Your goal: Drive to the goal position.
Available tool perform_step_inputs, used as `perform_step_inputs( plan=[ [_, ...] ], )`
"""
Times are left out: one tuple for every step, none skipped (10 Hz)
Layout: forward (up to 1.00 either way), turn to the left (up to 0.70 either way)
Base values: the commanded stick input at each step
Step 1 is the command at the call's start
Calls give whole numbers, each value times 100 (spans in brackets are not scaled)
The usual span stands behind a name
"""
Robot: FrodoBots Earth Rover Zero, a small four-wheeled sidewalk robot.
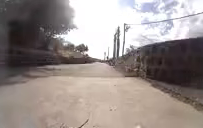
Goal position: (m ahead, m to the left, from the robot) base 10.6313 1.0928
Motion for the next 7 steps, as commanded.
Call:
perform_step_inputs(
  plan=[
    [70, 0],
    [70, 0],
    [70, 0],
    [70, 0],
    [70, 0],
    [70, 0],
    [70, 0]
  ],
)
